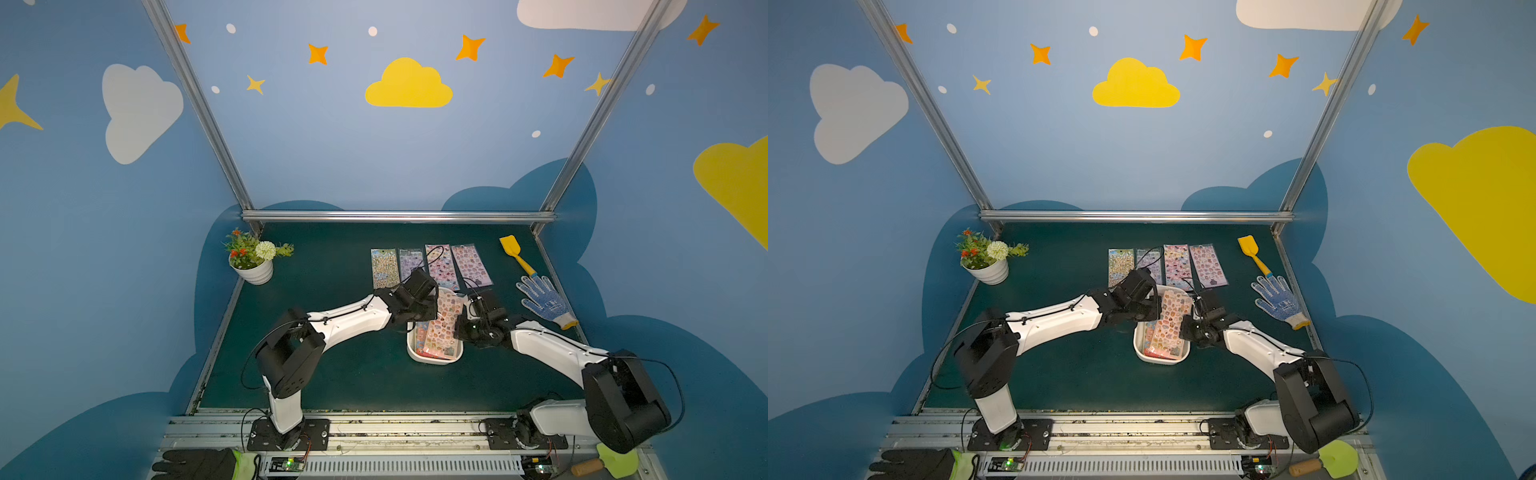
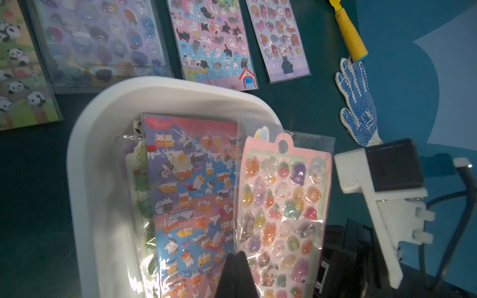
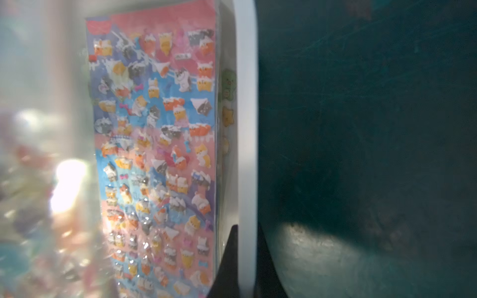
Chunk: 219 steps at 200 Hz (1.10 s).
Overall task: Take the stickers out of the storage box
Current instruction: Pick up the sticker from the storage box.
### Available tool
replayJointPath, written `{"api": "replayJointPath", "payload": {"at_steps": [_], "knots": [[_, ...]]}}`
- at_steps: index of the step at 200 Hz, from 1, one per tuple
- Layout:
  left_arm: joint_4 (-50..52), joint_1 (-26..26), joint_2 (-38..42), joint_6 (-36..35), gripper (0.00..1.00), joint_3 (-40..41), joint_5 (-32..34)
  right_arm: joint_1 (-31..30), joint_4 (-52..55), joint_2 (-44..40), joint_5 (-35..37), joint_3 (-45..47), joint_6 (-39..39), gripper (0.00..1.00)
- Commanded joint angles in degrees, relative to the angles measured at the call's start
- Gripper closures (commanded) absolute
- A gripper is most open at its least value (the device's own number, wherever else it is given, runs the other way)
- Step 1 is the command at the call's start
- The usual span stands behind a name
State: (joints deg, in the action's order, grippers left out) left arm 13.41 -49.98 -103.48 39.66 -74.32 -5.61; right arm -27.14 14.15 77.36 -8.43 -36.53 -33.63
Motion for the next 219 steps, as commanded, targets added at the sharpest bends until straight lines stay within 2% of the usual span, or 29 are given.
{"api": "replayJointPath", "payload": {"at_steps": [1,63,139,167,197,219], "knots": [[-0.54,0.14,2.01,-0.82,0.96,0.3,-0.31,-0.29,-1.05,1.34,-1.15,0.29,0.55,1.0],[4.1,0.79,5.6,-2.96,0.96,0.56,3.77,-0.29,-0.97,1.56,-1.33,0.07,0.74,1.0],[6.73,2.93,13.94,-4.75,0.96,3.39,5.99,-0.29,-0.84,2.17,-1.92,-0.02,1.19,1.0],[8.08,3.82,18.25,-4.26,0.96,4.65,8.81,-0.29,-0.92,2.17,-2.4,-0.21,1.48,1.0],[9.39,6.45,23.06,-5.59,0.96,6.19,9.39,-0.35,-0.88,1.84,-3.23,-0.22,1.74,1.0],[10.29,10.0,26.33,-6.68,0.96,7.41,7.36,-0.44,-0.95,1.29,-4.16,-0.21,2.26,1.0]]}}
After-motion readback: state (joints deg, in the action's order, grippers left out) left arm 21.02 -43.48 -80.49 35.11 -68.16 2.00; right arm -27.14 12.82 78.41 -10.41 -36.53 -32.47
